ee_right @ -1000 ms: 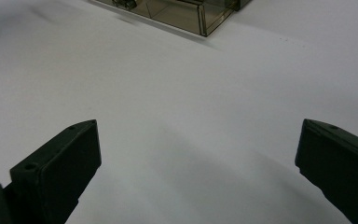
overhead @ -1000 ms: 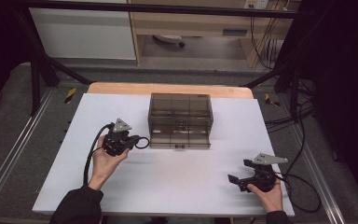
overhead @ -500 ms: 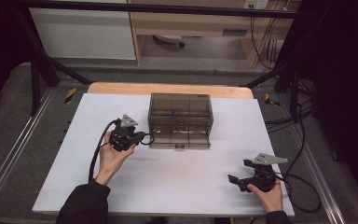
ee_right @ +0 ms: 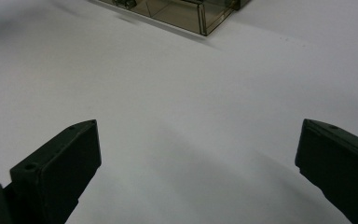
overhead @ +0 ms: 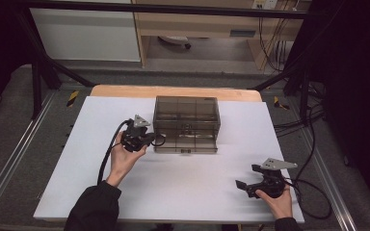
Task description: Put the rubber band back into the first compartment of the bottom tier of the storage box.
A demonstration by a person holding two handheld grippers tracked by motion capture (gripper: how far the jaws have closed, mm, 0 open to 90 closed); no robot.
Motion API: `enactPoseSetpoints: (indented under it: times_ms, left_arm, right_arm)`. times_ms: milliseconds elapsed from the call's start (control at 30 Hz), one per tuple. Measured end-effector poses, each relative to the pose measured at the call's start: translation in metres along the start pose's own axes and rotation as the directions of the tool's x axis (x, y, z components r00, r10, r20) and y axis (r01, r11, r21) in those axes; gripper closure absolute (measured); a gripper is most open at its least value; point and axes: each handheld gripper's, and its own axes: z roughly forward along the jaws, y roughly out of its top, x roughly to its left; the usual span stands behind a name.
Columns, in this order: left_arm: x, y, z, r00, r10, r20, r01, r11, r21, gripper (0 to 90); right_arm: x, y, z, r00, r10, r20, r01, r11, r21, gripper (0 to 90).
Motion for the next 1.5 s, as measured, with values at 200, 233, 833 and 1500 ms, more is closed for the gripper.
enactPoseSetpoints:
  times_ms: [200, 233, 833, 1500]
  left_arm:
    - [-0.001, 0.000, 0.009, 1.0000, -0.004, -0.004, 0.005, 0.9999, 0.013, 86.7]
    - [-0.001, 0.000, 0.010, 1.0000, -0.003, -0.005, 0.003, 0.9999, 0.013, 86.7]
    - [-0.004, 0.000, 0.036, 0.9998, -0.004, -0.018, 0.004, 0.9994, 0.034, 86.7]
    - [-0.003, -0.002, 0.054, 0.9995, 0.001, -0.031, 0.000, 0.9985, 0.054, 86.7]
  right_arm:
    - [0.000, 0.000, 0.000, 1.0000, 0.000, 0.000, 0.000, 1.000, 0.000, 0.8]
    - [0.000, 0.000, 0.000, 1.0000, 0.000, 0.000, 0.000, 1.000, 0.000, 0.8]
    - [0.000, 0.000, 0.000, 1.0000, -0.001, -0.001, 0.001, 1.000, -0.002, 0.8]
    - [0.000, 0.000, 0.000, 1.0000, -0.002, 0.000, 0.002, 1.000, -0.003, 0.8]
